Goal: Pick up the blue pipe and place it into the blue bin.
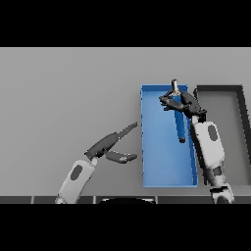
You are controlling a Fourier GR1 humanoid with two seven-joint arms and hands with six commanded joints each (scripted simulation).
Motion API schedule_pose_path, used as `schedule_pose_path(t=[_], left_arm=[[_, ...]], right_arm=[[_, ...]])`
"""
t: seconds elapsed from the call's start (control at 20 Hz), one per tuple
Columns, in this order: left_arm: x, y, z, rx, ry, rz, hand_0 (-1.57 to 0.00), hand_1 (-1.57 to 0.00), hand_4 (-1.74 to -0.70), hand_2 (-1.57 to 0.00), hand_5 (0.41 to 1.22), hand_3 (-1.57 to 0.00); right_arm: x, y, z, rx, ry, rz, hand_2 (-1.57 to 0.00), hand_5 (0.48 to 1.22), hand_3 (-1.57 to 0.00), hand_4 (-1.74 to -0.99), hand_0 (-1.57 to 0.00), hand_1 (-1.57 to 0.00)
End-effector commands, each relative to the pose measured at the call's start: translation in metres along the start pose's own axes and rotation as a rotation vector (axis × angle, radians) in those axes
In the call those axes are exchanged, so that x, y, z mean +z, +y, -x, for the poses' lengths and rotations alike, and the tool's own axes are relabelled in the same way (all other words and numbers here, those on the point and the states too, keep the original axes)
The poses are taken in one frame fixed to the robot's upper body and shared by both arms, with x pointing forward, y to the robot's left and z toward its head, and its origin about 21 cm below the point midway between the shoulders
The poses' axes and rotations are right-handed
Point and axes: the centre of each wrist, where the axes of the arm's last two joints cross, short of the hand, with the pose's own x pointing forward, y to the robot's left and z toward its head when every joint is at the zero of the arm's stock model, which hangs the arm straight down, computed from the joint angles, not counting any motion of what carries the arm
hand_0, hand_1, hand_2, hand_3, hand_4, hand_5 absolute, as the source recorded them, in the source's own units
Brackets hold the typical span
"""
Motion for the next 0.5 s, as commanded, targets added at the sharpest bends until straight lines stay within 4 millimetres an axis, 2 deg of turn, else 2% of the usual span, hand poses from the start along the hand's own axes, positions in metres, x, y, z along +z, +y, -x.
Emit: schedule_pose_path(t=[0.0, 0.05, 0.15, 0.25, 0.35, 0.45], left_arm=[[0.003, -0.003, 0.000, 0.007, -0.012, 0.014, 0.00, 0.00, -0.92, 0.00, 0.489, 0.00], [0.003, -0.001, 0.000, 0.008, -0.011, 0.007, 0.00, 0.00, -0.92, 0.00, 0.491, 0.00], [0.003, -0.001, -0.001, 0.007, -0.003, 0.001, 0.00, 0.00, -0.92, 0.00, 0.493, 0.00], [0.004, -0.003, -0.001, 0.014, -0.012, -0.001, 0.00, 0.00, -0.92, 0.00, 0.493, 0.00], [0.003, -0.001, -0.002, 0.015, 0.003, -0.007, 0.00, 0.00, -0.93, 0.00, 0.494, 0.00], [0.002, 0.000, 0.001, 0.015, 0.013, 0.002, 0.00, 0.00, -0.93, 0.00, 0.494, 0.00]], right_arm=[[-0.006, 0.002, 0.002, -0.025, 0.036, 0.004, -1.57, 1.171, -0.41, -1.677, -1.57, -1.57], [-0.007, 0.001, 0.007, -0.038, 0.072, 0.012, -1.52, 1.161, -0.45, -1.626, -1.57, -1.57], [-0.009, -0.002, 0.002, -0.067, 0.120, 0.039, -0.99, 1.148, -0.29, -1.469, -1.08, -1.03], [-0.006, -0.002, -0.003, -0.043, 0.160, 0.056, -0.63, 1.125, -0.19, -1.370, -0.69, -0.66], [0.005, 0.006, -0.008, 0.113, 0.151, 0.000, -0.40, 1.068, -0.12, -1.307, -0.44, -0.42], [0.014, 0.010, -0.010, 0.286, 0.151, -0.014, -0.26, 0.962, -0.08, -1.250, -0.28, -0.27]])
